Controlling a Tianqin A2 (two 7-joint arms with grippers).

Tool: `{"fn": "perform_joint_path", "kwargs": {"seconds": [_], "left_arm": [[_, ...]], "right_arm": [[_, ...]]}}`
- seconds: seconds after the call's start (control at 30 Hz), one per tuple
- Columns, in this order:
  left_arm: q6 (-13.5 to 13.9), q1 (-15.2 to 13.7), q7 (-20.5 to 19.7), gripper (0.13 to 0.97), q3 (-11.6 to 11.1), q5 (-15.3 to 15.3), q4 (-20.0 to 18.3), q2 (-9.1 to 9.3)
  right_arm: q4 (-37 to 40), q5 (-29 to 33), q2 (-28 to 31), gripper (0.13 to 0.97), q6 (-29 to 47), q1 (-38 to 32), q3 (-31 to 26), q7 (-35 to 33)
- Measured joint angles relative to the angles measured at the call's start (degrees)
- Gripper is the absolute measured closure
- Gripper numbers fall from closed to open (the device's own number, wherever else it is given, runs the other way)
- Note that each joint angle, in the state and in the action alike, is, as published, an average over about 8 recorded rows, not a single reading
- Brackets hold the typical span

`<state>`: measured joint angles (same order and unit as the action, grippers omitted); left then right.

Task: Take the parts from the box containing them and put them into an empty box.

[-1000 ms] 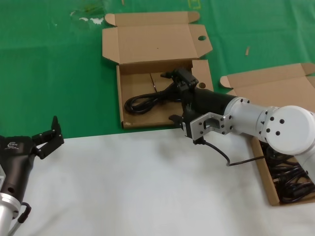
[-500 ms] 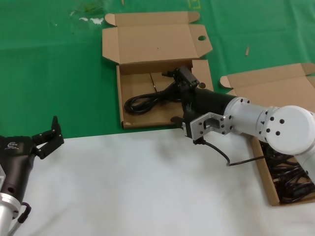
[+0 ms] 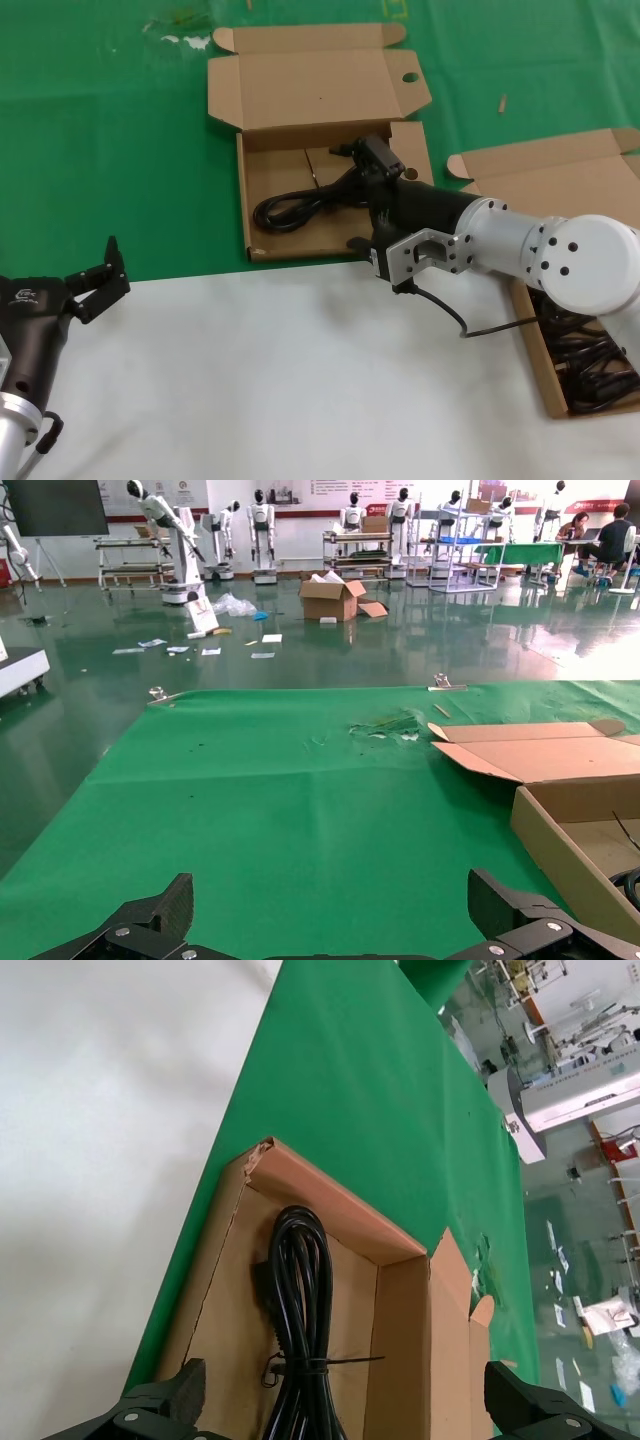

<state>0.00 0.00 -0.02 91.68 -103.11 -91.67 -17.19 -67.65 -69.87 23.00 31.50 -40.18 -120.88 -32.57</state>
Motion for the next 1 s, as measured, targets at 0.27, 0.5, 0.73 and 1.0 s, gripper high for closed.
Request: {"fn": "perform_joint_path", "kwargs": {"seconds": [0.27,0.5,0.73,1.0], "left_arm": [[0.0,0.0,0.0,0.132,0.0,0.0,0.0,0.0],[0.0,0.0,0.0,0.132,0.0,0.0,0.0,0.0],[0.0,0.0,0.0,0.132,0.0,0.0,0.0,0.0],[0.0,0.0,0.0,0.132,0.0,0.0,0.0,0.0]], "right_arm": [[-1.4,-2.0,-0.3,0.129,-1.9,2.4,1.8,1.9],[-3.5,-4.9,-0.9,0.129,-4.6,5.9,4.3,4.8],[-5.8,-8.0,-1.4,0.129,-7.6,9.7,7.0,7.8],[-8.3,-11.5,-2.0,0.129,-10.9,13.9,10.1,11.3]]}}
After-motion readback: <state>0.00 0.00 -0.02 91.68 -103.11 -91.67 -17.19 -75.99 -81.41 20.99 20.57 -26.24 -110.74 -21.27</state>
